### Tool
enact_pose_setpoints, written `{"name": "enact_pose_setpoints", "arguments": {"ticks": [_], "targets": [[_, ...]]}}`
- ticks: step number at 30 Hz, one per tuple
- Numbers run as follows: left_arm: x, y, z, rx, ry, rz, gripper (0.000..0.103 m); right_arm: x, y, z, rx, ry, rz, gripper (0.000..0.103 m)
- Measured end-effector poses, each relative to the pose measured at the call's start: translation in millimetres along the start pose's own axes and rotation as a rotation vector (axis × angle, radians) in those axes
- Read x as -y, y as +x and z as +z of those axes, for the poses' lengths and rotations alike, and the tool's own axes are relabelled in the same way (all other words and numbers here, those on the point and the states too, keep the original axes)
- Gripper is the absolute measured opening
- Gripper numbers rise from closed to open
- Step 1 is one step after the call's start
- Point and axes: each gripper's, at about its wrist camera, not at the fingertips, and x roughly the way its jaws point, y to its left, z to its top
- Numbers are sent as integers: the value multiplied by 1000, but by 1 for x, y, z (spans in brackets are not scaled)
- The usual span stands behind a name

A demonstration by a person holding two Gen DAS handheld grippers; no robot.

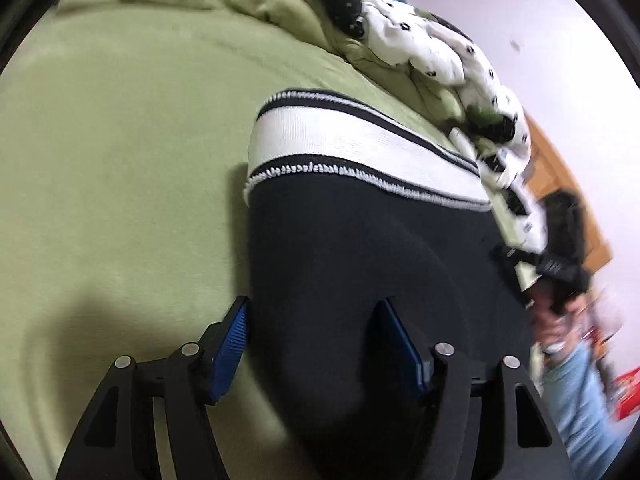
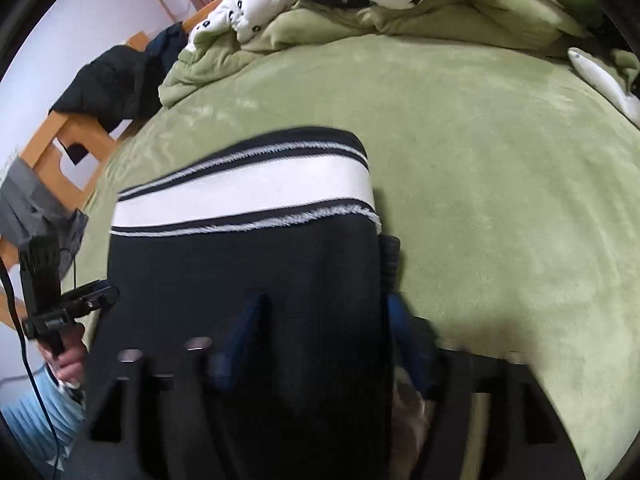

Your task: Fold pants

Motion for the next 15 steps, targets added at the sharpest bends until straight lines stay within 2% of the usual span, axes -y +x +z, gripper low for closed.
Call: {"name": "enact_pose_setpoints", "arguments": {"ticks": [2, 3, 5, 6, 8, 11, 13, 15], "targets": [[-2, 8, 1, 3, -32, -56, 62, 10, 19, 5, -63, 68, 114, 74], [0, 11, 2, 5, -33, -56, 59, 14, 26, 8, -81, 86, 147, 74], [2, 11, 2, 2, -46, -60, 41, 13, 30, 12, -92, 79, 160, 70], [3, 7, 2, 8, -55, -57, 37, 12, 27, 12, -88, 75, 151, 68], [4, 1, 5, 3, -55, -70, 27, 12, 19, 9, -65, 93, 161, 57], [9, -19, 11, 9, -107, -144, 24, 16, -2, 3, -20, 215, 256, 42], [18, -41, 16, 31, -71, -185, 23, 2, -16, 0, 20, 213, 227, 39], [23, -68, 18, 58, -35, -178, 23, -22, -33, -5, 48, 205, 208, 38]]}}
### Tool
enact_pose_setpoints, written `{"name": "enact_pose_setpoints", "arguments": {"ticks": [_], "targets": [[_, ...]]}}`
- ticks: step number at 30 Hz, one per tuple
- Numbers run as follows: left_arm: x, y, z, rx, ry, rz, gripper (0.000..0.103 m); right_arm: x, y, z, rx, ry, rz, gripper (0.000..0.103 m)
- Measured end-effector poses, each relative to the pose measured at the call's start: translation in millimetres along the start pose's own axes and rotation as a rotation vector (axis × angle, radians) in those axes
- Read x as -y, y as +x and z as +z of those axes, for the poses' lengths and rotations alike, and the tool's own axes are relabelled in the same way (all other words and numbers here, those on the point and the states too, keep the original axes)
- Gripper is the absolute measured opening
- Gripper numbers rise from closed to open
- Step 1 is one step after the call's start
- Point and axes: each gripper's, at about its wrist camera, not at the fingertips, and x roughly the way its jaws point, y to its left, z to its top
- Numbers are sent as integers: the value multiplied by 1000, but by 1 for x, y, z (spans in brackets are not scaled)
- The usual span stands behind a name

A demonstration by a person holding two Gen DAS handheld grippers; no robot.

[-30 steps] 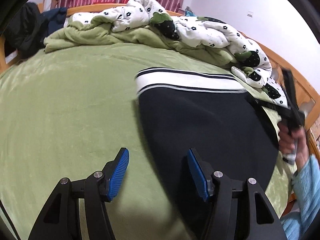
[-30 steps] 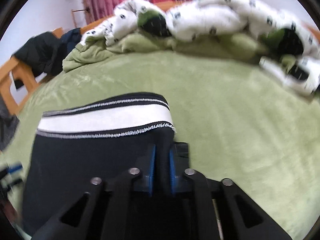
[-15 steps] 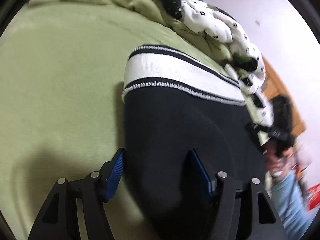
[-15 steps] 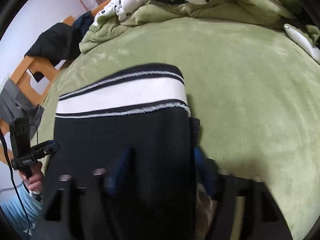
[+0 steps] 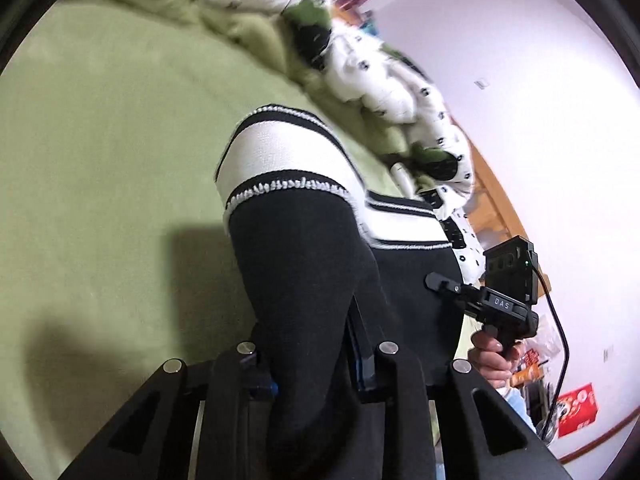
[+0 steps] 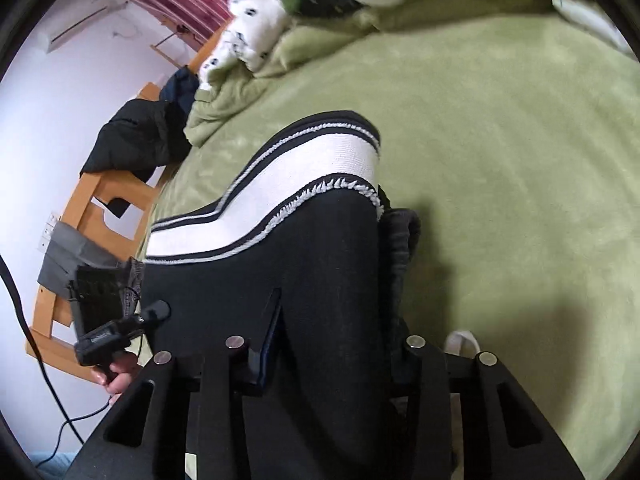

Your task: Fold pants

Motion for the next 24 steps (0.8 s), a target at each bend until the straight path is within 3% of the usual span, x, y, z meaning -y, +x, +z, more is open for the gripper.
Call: {"name": "enact_pose_setpoints", "arguments": {"ticks": [4, 8, 12, 15, 17, 19, 21, 24], "targets": [[-17, -57, 5, 17, -8, 54, 23, -59, -8, -24, 19, -7, 48, 37], [-51, -121, 2, 6, 10, 210, 25, -125, 22, -52, -22, -46, 130, 37], [-95, -130, -8, -59, -8, 310, 30, -158, 71, -74, -53, -120, 154, 37], [-124, -112, -21, -56, -50, 384, 39, -141, 108, -74, -45, -171, 15, 42], [-130, -105, -33, -41, -26, 432, 50, -113, 125, -73, -55, -118, -6, 56], [-121, -109, -40, -16, 20, 432, 50, -112, 117, -71, -77, -84, 0, 57], [-107, -121, -44, 28, 95, 503, 50, -131, 100, -72, -48, -167, -95, 56], [-77, -134, -36, 129, 227, 603, 51, -169, 63, -73, 94, -302, -202, 52]]}}
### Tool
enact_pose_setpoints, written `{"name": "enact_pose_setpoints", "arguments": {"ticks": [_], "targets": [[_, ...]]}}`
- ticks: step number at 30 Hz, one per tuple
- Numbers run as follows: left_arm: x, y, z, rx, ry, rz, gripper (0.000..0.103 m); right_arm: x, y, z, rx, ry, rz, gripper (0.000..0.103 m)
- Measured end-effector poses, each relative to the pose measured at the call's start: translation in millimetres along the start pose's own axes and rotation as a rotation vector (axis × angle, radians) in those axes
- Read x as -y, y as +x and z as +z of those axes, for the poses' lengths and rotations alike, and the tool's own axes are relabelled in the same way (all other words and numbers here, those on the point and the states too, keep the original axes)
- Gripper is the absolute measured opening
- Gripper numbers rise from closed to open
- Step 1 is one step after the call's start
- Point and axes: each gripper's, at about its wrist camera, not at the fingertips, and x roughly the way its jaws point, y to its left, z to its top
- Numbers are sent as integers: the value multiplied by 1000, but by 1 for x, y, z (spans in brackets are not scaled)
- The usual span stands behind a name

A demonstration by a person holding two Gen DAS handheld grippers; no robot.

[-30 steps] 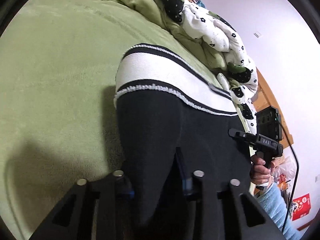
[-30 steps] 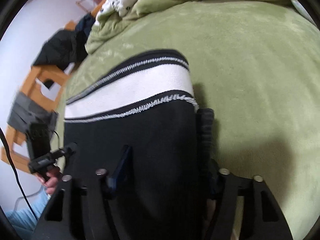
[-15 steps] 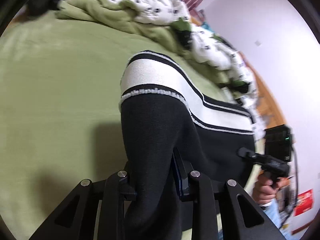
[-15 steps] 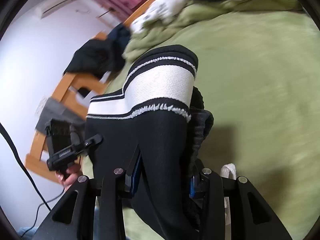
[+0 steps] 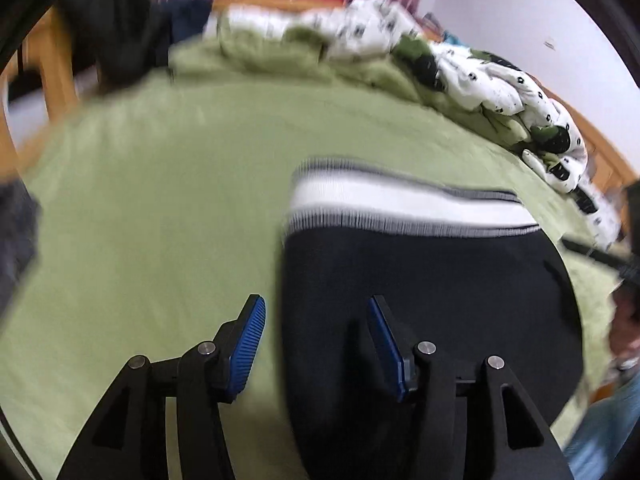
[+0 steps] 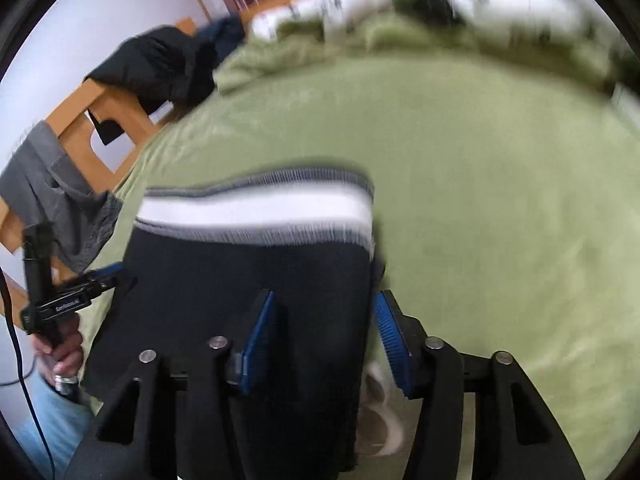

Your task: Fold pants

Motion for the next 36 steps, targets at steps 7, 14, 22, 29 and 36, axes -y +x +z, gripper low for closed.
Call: {"name": "enact_pose_setpoints", "arguments": {"ticks": [7, 14, 22, 29, 36], "targets": [[48, 27, 58, 70, 89, -33, 54, -40, 20, 43, 119, -132, -22, 36], [52, 76, 41, 15, 119, 7, 60, -12, 75, 31, 34, -115, -26, 19], [51, 82, 43, 28, 119, 21, 60, -10, 80, 31, 38, -108, -9, 20], [59, 49, 35, 158, 145, 134, 61, -12, 59, 33, 83, -81, -96, 24], [48, 80, 40, 33, 106, 39, 67, -16, 78, 28, 56, -128, -182, 41]]}}
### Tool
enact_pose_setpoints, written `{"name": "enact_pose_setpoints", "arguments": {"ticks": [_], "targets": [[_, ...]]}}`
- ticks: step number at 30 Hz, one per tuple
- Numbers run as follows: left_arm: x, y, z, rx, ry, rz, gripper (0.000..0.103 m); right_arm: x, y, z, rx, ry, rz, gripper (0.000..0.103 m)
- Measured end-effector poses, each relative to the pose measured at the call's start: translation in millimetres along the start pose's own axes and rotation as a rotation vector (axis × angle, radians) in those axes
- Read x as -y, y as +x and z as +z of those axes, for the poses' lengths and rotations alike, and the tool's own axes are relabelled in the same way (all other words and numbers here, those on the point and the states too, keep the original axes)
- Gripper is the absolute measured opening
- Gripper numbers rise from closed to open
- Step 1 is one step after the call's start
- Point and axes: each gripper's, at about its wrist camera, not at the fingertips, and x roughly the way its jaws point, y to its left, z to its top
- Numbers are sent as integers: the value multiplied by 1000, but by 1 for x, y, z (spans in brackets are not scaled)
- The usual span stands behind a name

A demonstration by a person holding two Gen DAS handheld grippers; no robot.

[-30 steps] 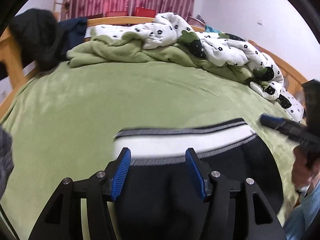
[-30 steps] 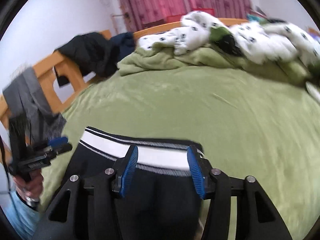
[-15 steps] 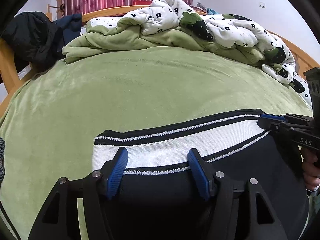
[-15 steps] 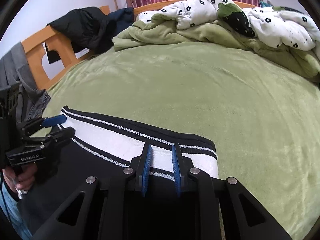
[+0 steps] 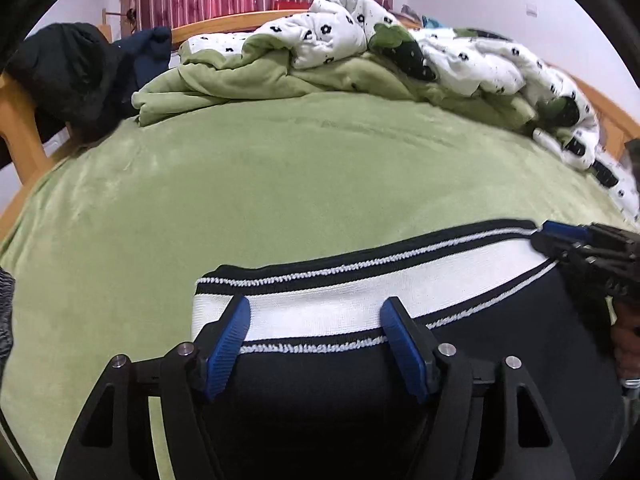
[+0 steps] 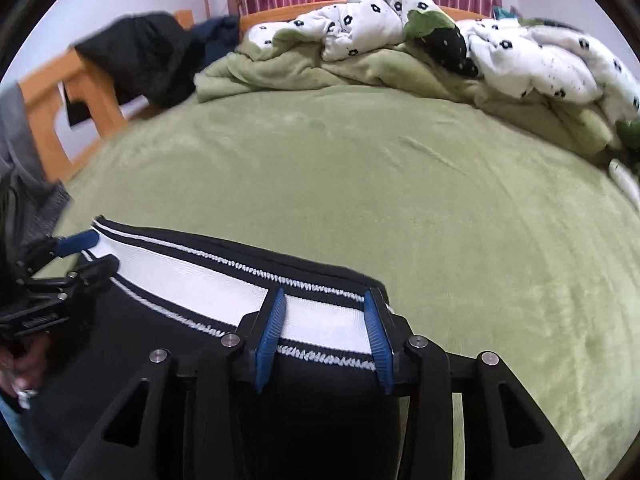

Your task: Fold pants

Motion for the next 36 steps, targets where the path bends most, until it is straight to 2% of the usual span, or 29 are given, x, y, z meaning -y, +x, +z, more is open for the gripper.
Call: {"name": "enact_pose_setpoints", "arguments": {"ticks": [12, 23, 24, 25, 27, 33, 36], "targets": [[4, 0, -2, -4, 27, 14, 71, 9, 2, 1, -16, 39, 22, 49], [19, -20, -17, -46, 74, 102, 72, 13, -6, -3, -20, 66, 20, 54], [20, -23, -21, -61, 71, 98, 73, 14, -10, -5, -17, 68, 19, 54], [19, -26, -28, -105, 58, 51, 74, 15, -16, -8, -14, 72, 22, 54], [14, -34, -39, -136, 24, 7, 74, 17, -26, -13, -12, 73, 24, 54], [15, -73, -79, -144, -33, -62, 74, -14, -64, -50, -14, -92, -53, 54], [31, -92, -103, -121, 11, -41, 74, -19, -85, -73, -12, -87, -54, 54]]}}
